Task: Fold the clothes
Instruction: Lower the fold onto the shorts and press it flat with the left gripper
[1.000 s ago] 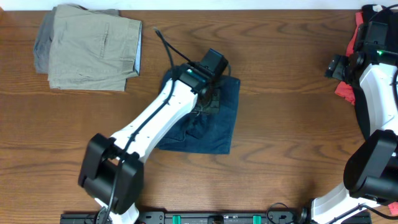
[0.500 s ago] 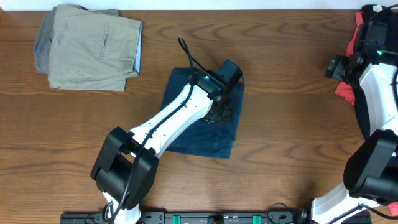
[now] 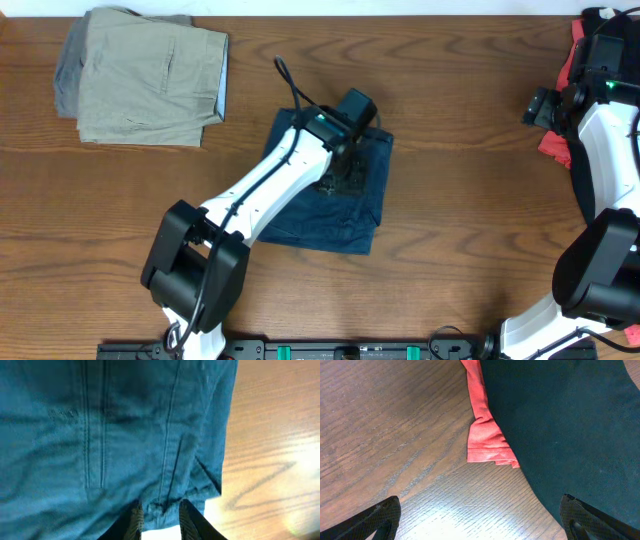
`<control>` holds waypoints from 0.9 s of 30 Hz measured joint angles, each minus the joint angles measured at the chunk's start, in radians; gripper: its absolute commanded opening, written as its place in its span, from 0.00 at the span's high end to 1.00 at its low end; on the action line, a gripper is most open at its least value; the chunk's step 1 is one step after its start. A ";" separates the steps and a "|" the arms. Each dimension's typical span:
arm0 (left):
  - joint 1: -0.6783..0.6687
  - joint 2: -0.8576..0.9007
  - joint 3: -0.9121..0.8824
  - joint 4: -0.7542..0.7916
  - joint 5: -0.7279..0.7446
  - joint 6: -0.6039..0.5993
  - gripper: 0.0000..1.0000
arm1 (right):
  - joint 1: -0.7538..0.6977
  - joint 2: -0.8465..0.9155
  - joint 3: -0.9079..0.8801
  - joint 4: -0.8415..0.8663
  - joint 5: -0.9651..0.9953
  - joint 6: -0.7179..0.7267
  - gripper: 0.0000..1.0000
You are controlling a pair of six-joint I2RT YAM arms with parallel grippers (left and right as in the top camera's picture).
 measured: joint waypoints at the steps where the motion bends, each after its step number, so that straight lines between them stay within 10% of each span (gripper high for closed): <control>1: 0.004 0.000 0.000 0.014 0.000 0.003 0.79 | 0.000 0.000 0.000 0.000 0.000 0.000 0.01; 27: -0.010 0.262 -0.014 0.565 0.004 0.007 0.94 | 0.000 0.000 0.000 0.000 0.000 0.000 0.01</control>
